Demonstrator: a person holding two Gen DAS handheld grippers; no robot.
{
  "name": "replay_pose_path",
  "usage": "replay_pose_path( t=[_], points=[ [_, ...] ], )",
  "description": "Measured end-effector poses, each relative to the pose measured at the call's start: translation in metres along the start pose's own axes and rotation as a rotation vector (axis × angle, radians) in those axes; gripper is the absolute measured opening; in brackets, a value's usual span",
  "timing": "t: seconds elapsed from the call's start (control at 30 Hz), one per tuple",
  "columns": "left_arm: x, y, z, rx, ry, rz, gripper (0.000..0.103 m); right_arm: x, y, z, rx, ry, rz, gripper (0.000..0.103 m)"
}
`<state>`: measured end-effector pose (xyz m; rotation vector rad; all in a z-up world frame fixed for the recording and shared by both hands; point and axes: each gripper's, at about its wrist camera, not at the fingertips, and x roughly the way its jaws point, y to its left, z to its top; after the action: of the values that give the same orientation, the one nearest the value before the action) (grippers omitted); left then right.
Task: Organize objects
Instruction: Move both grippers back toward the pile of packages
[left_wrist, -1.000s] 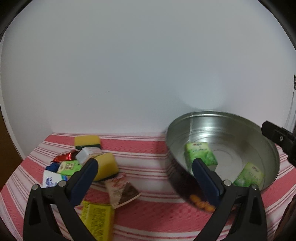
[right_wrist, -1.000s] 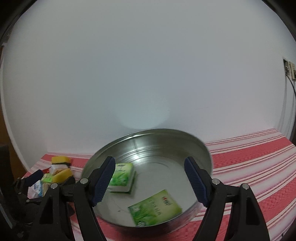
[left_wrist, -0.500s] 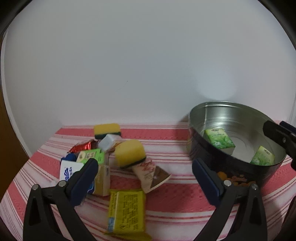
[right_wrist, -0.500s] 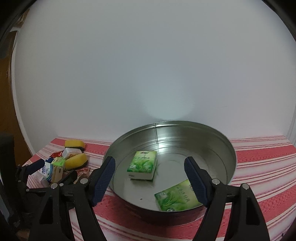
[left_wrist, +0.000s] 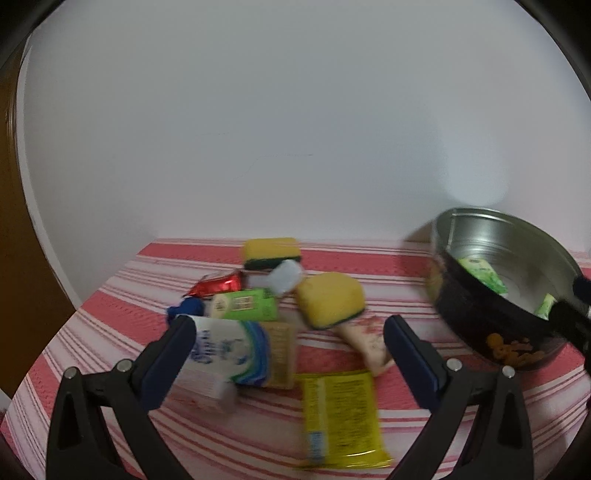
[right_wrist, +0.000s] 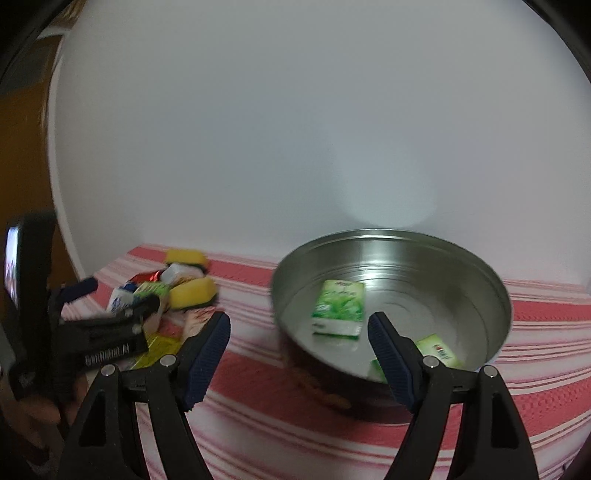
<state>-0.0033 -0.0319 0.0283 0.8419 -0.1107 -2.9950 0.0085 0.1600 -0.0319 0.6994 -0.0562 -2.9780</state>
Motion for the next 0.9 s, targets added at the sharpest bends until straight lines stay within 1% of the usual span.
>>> replay_pose_path(
  t=[0.13, 0.23, 0.33, 0.43, 0.53, 0.6, 0.67, 0.73, 0.87, 0.9],
  points=[
    [0.004, 0.033, 0.005, -0.060, 0.018, 0.016, 0.103, 0.004, 0.023, -0.006, -0.048, 0.045, 0.038, 0.079],
    [0.007, 0.064, 0.008, -0.099, 0.024, 0.032, 0.103, 0.011, 0.040, -0.010, -0.071, 0.100, 0.075, 0.079],
    [0.010, 0.096, 0.009, -0.134, 0.023, 0.082, 0.103, 0.019, 0.055, -0.013, -0.068, 0.157, 0.123, 0.079],
    [0.013, 0.126, 0.010, -0.189, 0.026, 0.113, 0.103, 0.031, 0.076, -0.016, -0.090, 0.220, 0.158, 0.079],
    [0.014, 0.150, 0.008, -0.260, 0.040, 0.107, 0.103, 0.046, 0.098, -0.021, -0.113, 0.274, 0.172, 0.079],
    [0.015, 0.157, 0.007, -0.286, 0.055, 0.084, 0.103, 0.058, 0.112, -0.024, -0.131, 0.315, 0.163, 0.079],
    [0.015, 0.158, 0.006, -0.285, 0.069, 0.057, 0.103, 0.070, 0.120, -0.025, -0.133, 0.350, 0.150, 0.079],
    [0.015, 0.155, 0.007, -0.262, 0.075, 0.034, 0.103, 0.082, 0.127, -0.024, -0.113, 0.385, 0.147, 0.079],
    [0.018, 0.141, 0.007, -0.191, 0.088, 0.016, 0.103, 0.104, 0.138, -0.025, -0.110, 0.457, 0.103, 0.079],
    [0.019, 0.138, 0.007, -0.173, 0.094, 0.014, 0.103, 0.105, 0.143, -0.025, -0.137, 0.447, 0.078, 0.079]
  ],
)
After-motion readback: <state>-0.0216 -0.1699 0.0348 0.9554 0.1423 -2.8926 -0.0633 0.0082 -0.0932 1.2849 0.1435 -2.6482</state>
